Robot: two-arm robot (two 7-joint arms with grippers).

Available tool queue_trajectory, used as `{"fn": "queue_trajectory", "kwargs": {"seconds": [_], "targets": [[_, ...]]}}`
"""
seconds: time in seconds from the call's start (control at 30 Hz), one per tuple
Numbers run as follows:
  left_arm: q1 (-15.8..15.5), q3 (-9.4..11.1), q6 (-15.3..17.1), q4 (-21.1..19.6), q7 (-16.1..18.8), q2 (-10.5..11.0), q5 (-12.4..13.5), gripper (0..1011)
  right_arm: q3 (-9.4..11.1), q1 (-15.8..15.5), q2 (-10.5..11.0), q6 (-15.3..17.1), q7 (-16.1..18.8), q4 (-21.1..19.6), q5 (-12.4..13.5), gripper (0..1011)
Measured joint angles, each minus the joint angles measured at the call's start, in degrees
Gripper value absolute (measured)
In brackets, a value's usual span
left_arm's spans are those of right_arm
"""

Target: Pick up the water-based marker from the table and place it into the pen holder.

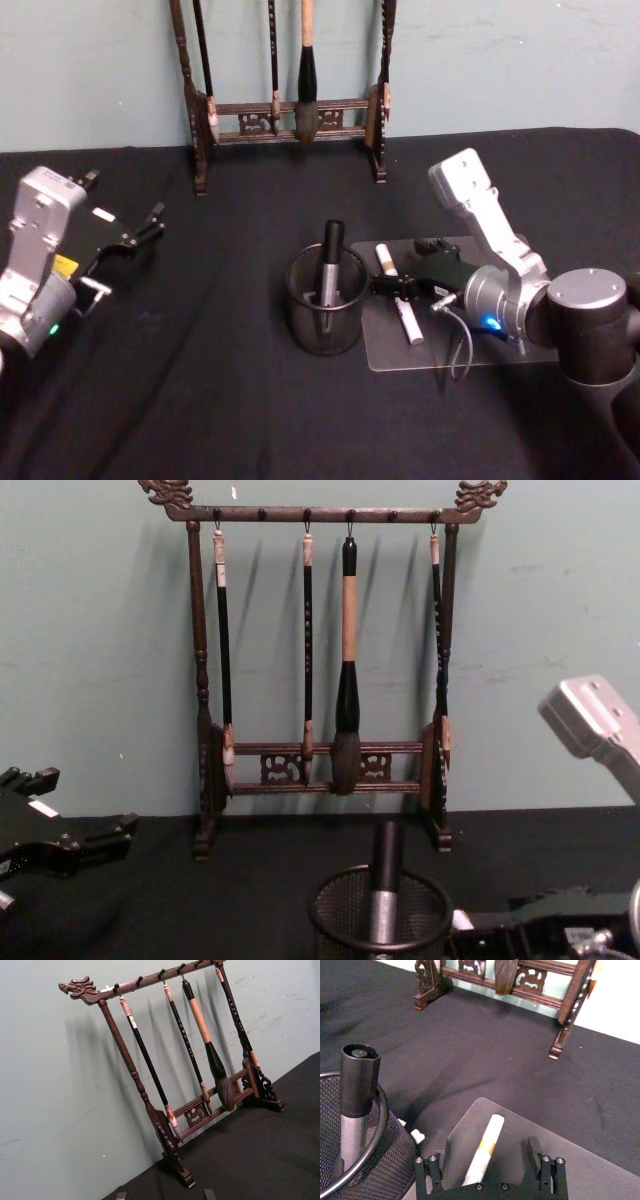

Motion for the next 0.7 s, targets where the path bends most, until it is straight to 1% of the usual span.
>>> {"fn": "queue_trajectory", "kwargs": {"seconds": [0.27, 0.7], "targets": [[0.0, 0.0, 0.0, 0.0, 0.0, 0.0, 0.0, 1001, -0.3, 0.4, -1.1, 0.2, 0.5, 1.1, -1.4, 1002], [0.0, 0.0, 0.0, 0.0, 0.0, 0.0, 0.0, 1001, 0.5, 0.1, -2.0, 0.3, 1.2, 1.9, -3.1, 1002]]}}
